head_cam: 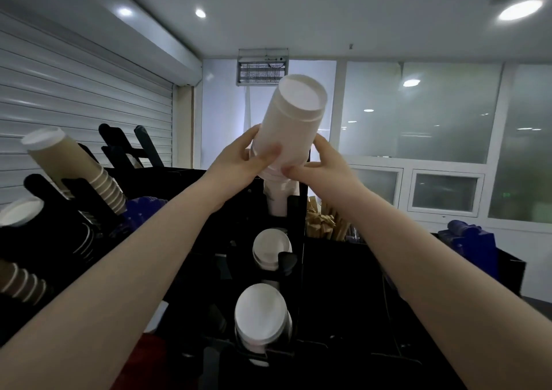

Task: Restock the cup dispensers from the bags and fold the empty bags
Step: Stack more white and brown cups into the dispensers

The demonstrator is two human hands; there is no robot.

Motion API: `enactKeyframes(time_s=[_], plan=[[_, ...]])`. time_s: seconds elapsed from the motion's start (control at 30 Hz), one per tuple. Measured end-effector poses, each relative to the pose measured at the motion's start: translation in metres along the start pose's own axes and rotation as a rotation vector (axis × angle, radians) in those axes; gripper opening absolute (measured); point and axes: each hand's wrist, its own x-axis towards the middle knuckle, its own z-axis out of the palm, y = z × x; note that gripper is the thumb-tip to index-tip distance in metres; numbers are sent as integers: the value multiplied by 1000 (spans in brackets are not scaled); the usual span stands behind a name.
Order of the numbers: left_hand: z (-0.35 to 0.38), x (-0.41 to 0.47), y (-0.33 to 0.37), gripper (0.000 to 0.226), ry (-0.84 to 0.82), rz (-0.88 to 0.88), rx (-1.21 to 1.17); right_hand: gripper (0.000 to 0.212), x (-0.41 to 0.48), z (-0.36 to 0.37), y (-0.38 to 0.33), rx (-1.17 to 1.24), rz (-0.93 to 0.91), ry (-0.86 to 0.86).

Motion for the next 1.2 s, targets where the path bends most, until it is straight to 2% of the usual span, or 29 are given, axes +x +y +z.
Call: enactKeyframes(time_s=[0.1, 0.2, 0.27, 0.43, 0.7, 0.8, 0.97, 1.03, 1.1, 1.2], plan=[[-5, -20, 3, 59, 34, -3, -46, 56, -13, -1, -11, -16, -52, -16], [-4, -43, -1, 50, -24, -60, -101, 70, -25, 6, -21, 24, -120, 11], [-2, -56, -7, 50, -53, -92, -121, 72, -33, 12, -24, 15, -148, 17], [3, -76, -24, 39, -132, -176, -79, 64, -46, 22, -11, -38, -126, 18], [11, -85, -64, 23, -178, -297, 58, 70, -43, 41, 18, -241, -81, -65], [15, -86, -69, 34, -176, -309, 24, 68, -38, 41, 25, -212, -74, -37], [20, -86, -73, 40, -150, -310, -29, 79, -49, 49, 45, -411, -72, -152], [21, -85, -75, 44, -129, -321, 1, 83, -54, 50, 47, -496, -95, -134], [20, -85, -78, 54, -117, -357, 48, 75, -62, 50, 44, -586, -230, -64], [22, -85, -80, 62, -96, -370, 42, 47, -75, 51, 47, -803, -456, -53]])
